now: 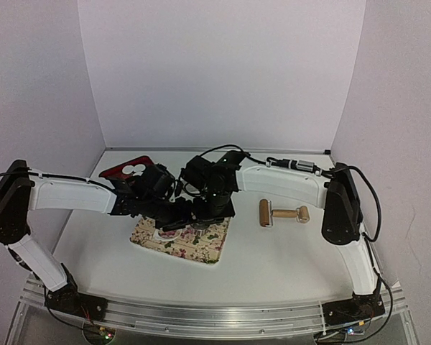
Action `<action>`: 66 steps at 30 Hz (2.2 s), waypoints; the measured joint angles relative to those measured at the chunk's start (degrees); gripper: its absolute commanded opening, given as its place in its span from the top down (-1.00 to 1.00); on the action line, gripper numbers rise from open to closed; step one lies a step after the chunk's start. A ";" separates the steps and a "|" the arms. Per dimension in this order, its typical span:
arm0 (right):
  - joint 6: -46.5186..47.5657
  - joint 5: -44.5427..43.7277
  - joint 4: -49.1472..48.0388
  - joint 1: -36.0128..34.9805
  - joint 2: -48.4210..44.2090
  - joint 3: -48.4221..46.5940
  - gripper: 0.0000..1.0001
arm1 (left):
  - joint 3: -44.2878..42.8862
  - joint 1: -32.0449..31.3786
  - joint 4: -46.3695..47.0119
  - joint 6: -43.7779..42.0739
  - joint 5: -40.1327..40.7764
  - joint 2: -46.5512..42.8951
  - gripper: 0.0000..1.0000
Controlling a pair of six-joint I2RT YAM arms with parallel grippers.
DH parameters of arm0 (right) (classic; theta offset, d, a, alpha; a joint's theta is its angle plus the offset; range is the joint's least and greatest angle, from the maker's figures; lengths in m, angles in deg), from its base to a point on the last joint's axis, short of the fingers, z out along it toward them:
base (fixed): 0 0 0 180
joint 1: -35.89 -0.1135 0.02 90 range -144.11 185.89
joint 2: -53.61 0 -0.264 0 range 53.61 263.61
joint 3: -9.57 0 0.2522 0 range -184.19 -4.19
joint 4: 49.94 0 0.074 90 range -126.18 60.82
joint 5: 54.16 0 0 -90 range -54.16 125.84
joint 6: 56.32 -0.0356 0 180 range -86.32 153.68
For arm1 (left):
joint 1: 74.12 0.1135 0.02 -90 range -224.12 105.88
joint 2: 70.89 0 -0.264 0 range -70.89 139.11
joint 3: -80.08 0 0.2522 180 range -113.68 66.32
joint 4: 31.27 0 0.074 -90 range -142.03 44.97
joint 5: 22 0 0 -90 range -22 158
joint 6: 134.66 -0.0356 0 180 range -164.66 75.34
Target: Roll out the dumpling wrappers from the dough
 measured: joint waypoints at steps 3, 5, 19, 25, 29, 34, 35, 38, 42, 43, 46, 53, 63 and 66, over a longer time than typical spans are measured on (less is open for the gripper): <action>0.02 -0.36 0.20 -0.50 0.00 -0.21 1.00 | -0.65 -0.47 -0.73 -0.03 1.62 0.53 -0.12; 0.02 -0.50 0.41 -0.80 0.00 -0.69 1.00 | -1.10 -0.61 -1.38 -0.16 2.64 0.93 -0.12; 0.07 -0.97 0.90 -1.29 0.90 -2.68 1.00 | -3.03 -0.60 -4.60 -0.66 5.28 4.95 -0.06; 0.07 -1.11 1.24 -0.90 0.94 -2.76 1.00 | -3.90 -0.59 -4.58 -1.07 5.19 5.89 -0.05; 0.07 -1.16 1.43 -0.77 0.94 -2.88 1.00 | -4.32 -0.59 -4.62 -1.59 5.19 6.14 -0.03; 0.07 -1.03 1.60 -0.53 0.94 -2.92 1.00 | -5.15 -0.57 -5.07 -2.04 5.11 6.86 -0.02; 0.07 -1.04 1.69 -0.41 0.94 -2.97 1.00 | -5.46 -0.55 -5.08 -2.12 5.04 7.16 -0.02; 0.07 -1.06 2.01 -0.09 0.94 -2.98 1.00 | -6.31 -0.52 -5.21 -2.56 4.89 7.98 -0.02; 0.07 -0.82 2.23 0.30 0.94 -2.98 1.00 | -7.37 -0.47 -5.66 -3.42 4.78 8.85 -0.01; 0.07 -0.76 2.28 0.37 0.94 -2.98 1.00 | -7.56 -0.46 -5.74 -3.57 4.75 9.05 -0.01; 0.07 -0.47 2.35 0.47 0.95 -3.00 1.00 | -8.00 -0.46 -6.34 -3.72 4.69 9.41 -0.01; 0.07 -0.24 2.41 0.49 1.11 -3.14 1.00 | -8.10 -0.46 -6.61 -4.08 4.71 9.46 -0.02; -0.36 -0.23 2.97 0.44 2.00 -4.19 1.00 | -7.22 -0.30 -6.25 -4.58 5.45 8.48 -0.20; -0.57 0.45 2.48 -0.45 2.92 -4.64 1.00 | -4.24 -0.50 -5.68 -4.92 6.34 6.33 -0.22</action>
